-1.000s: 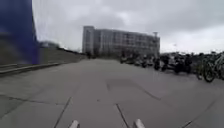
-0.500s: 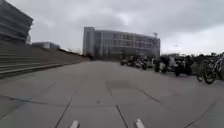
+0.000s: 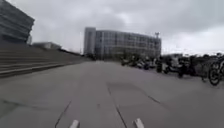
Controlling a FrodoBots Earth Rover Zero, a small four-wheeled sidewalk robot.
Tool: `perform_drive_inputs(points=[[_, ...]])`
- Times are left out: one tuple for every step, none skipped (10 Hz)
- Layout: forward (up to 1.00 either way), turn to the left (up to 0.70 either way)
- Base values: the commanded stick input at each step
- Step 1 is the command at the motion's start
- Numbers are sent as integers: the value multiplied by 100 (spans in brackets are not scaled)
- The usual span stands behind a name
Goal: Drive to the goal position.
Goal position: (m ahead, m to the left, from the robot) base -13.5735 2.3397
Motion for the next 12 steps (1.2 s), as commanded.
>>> perform_drive_inputs(points=[[85,0],[85,0],[85,0],[85,0],[85,0],[85,0],[85,0],[85,0],[85,0],[85,0],[85,0],[85,0]])
